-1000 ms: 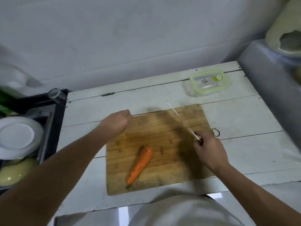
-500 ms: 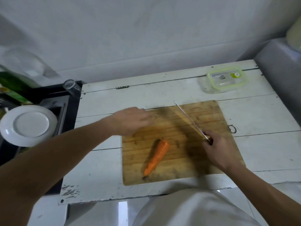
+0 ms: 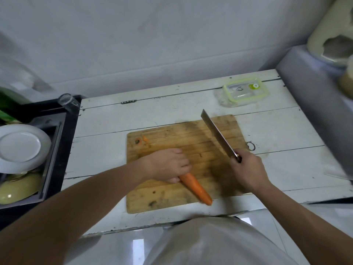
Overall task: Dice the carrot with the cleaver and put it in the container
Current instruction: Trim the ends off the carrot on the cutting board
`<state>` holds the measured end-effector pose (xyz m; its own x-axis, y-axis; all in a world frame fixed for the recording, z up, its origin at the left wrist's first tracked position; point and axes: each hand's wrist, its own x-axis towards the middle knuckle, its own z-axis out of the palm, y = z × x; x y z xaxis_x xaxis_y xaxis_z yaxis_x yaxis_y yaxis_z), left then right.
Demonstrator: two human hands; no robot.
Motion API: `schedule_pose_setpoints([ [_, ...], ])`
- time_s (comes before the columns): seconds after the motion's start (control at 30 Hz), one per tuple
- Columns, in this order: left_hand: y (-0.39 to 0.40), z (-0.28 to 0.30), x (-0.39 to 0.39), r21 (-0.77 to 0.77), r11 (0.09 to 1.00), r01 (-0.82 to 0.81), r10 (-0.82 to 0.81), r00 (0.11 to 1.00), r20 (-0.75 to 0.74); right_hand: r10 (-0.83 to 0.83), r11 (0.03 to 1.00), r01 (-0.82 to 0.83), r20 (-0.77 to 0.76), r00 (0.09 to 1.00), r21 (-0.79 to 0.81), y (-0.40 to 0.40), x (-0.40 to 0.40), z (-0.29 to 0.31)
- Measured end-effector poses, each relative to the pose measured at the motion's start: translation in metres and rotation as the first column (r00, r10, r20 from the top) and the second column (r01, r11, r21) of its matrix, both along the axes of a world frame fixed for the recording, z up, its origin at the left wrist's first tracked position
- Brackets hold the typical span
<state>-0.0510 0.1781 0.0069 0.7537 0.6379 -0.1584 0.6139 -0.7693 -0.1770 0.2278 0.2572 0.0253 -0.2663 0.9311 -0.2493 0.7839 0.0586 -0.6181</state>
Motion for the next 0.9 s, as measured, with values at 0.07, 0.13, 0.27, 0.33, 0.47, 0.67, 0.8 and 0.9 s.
schedule_pose_setpoints([
  [0.07, -0.02, 0.004, -0.002, 0.054, 0.972, -0.229, 0.223, 0.97, 0.093, 0.005, 1.0, -0.005, -0.016, 1.0, -0.003, 0.002, 0.005, 0.002],
  [0.13, -0.049, 0.005, 0.0, 0.051, 0.872, -0.488, 0.481, 0.871, 0.104, 0.015, 1.0, -0.015, -0.023, 1.0, 0.009, 0.004, 0.01, 0.001],
  [0.27, -0.085, -0.004, 0.022, 0.04, 0.581, -0.813, 0.813, 0.582, 0.032, 0.068, 0.998, -0.068, 0.023, 0.997, 0.018, 0.004, 0.016, 0.001],
  [0.33, -0.084, -0.012, 0.036, 0.023, 0.487, -0.873, 0.87, 0.487, 0.077, 0.112, 0.993, -0.113, 0.061, 0.992, 0.018, 0.0, 0.017, 0.001],
  [0.47, -0.061, -0.024, 0.064, -0.084, 0.382, -0.92, 0.917, 0.367, 0.156, 0.214, 0.974, -0.222, 0.136, 0.967, 0.046, -0.013, 0.018, 0.0],
  [0.67, -0.07, -0.009, 0.077, -0.441, 0.381, -0.812, 0.806, 0.059, 0.588, 0.151, 0.987, -0.156, 0.091, 0.984, 0.051, -0.028, 0.018, -0.012],
  [0.8, -0.088, 0.005, 0.091, -0.59, 0.393, -0.706, 0.748, -0.127, 0.651, 0.141, 0.99, -0.141, 0.054, 0.989, 0.0, -0.023, 0.014, -0.009],
  [0.9, -0.088, 0.005, 0.093, -0.641, 0.358, -0.679, 0.759, -0.188, 0.624, 0.157, 0.987, -0.157, 0.035, 0.987, -0.021, -0.019, 0.011, -0.006],
])
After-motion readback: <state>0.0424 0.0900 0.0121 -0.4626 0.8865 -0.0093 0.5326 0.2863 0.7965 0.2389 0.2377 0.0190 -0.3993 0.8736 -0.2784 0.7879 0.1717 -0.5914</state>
